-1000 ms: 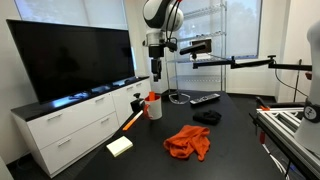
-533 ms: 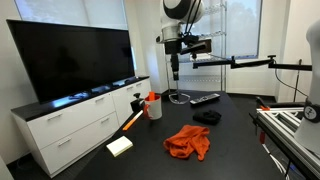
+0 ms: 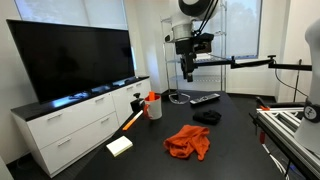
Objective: Pick up the orange object and put it in the cup
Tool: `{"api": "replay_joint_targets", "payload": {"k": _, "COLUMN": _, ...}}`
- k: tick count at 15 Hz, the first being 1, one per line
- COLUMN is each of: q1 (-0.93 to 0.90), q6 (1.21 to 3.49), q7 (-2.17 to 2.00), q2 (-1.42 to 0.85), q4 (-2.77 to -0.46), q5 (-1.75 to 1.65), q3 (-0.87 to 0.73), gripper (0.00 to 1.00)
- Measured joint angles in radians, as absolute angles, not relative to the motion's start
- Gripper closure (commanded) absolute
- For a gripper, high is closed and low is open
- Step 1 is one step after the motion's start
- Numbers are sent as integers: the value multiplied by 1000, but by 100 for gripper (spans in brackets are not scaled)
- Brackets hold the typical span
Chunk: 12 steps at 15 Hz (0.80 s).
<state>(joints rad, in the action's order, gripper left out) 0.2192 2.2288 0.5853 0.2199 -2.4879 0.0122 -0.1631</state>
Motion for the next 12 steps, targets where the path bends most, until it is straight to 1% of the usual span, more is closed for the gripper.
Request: {"api": "replay_joint_targets", "payload": {"k": 12, "q1": 205, "q6": 2243, "q7": 570, "q2": 258, "q4": -2524, "q5": -12, "q3": -173, "gripper": 0}}
